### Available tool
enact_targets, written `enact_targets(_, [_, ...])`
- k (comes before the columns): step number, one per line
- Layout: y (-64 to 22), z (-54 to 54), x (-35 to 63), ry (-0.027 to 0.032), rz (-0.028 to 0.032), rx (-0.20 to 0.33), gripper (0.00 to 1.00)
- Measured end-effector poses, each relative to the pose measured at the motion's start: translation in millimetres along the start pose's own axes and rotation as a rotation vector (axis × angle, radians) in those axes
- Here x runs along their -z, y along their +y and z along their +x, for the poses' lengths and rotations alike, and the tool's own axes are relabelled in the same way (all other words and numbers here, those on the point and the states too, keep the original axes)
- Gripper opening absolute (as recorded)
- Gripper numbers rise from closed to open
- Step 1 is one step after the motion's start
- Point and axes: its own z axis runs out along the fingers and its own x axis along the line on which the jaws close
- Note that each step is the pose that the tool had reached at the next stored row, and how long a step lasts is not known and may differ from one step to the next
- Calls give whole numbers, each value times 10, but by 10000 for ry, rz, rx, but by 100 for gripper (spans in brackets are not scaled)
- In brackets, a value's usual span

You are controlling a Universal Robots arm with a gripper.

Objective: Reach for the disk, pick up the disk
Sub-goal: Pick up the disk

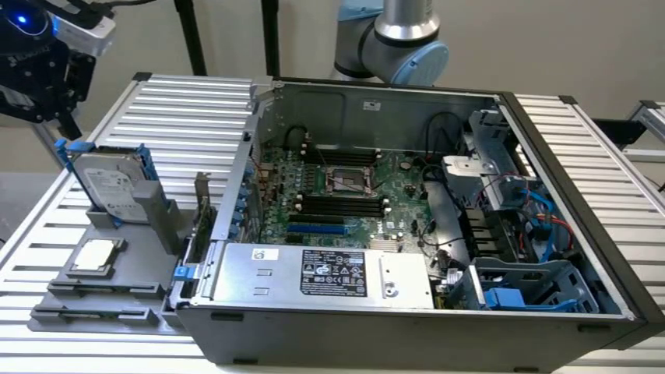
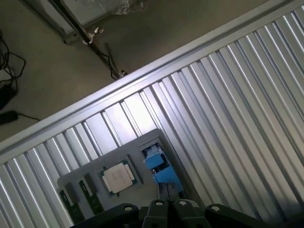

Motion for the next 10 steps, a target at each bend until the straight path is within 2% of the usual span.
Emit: enact_targets(10, [0,0,0,62,3,1741,11])
